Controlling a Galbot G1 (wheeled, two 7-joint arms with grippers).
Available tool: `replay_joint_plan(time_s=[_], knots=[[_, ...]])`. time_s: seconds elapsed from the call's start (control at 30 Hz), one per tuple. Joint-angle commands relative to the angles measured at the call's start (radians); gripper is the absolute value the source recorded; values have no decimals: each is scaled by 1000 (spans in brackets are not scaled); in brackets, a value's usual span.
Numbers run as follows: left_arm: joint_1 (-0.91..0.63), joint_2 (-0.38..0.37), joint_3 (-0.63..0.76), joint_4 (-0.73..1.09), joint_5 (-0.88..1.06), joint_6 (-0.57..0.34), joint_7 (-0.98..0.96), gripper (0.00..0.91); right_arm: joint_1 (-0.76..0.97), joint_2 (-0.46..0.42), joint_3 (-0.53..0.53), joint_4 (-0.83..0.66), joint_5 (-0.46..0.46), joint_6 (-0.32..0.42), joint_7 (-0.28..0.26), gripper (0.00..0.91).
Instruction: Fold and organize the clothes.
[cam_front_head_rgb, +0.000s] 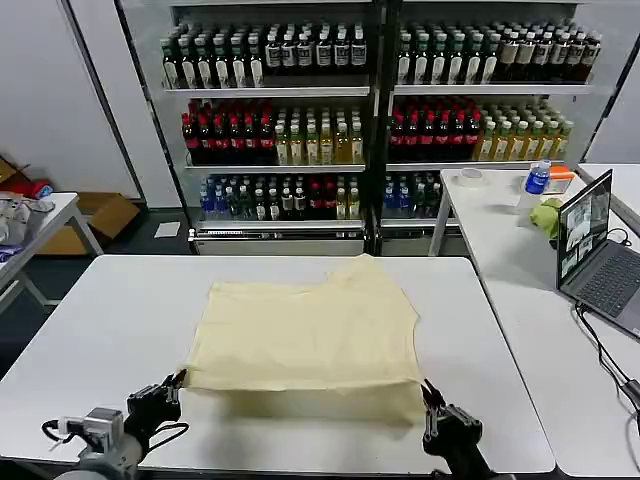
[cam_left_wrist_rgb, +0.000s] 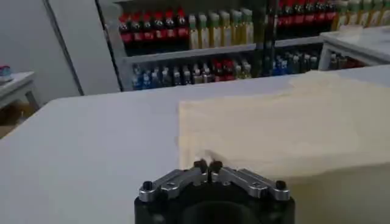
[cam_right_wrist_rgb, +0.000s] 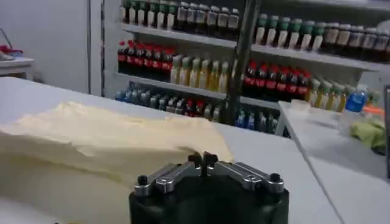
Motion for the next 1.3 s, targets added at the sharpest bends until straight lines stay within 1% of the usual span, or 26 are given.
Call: replay_joint_plan(time_s=[0.03, 0.3, 0.47, 0.57, 0.67, 0.87, 0.9, 0.93, 0.97, 1.1, 1.2, 1.3], knots=[[-184, 24, 110, 150, 55, -5, 4, 10, 242, -84, -49, -125, -1, 5, -14, 0], [-275, 23, 164, 251, 85, -6, 8, 10, 463, -120, -162, -250, 1, 7, -20, 0], [-331, 17, 197, 298, 103, -7, 7, 10, 563, -122, -230, -330, -8, 11, -24, 0], [-357, 8, 218, 319, 120, -7, 7, 10, 585, -116, -250, -360, -19, 10, -29, 0], [-377, -4, 239, 343, 135, -8, 8, 10, 604, -99, -294, -401, -34, 10, -28, 0], [-387, -19, 255, 363, 149, -10, 4, 10, 589, -64, -323, -432, -65, 3, -26, 0], [-386, -20, 256, 362, 151, -12, 3, 10, 585, -57, -325, -435, -67, 1, -26, 907], [-383, -23, 257, 359, 154, -17, 0, 574, 582, -55, -326, -438, -67, 0, -25, 907], [-379, -30, 256, 354, 158, -20, -8, 907, 576, -40, -325, -444, -67, -18, -23, 907], [-362, -46, 240, 338, 158, -22, -19, 907, 542, -13, -304, -444, -57, -27, -18, 907], [-340, -48, 223, 321, 153, -27, -25, 907, 518, -10, -278, -415, -32, -22, -13, 907], [-319, -49, 199, 300, 140, -28, -30, 907, 496, -11, -245, -393, -32, -21, -17, 907]])
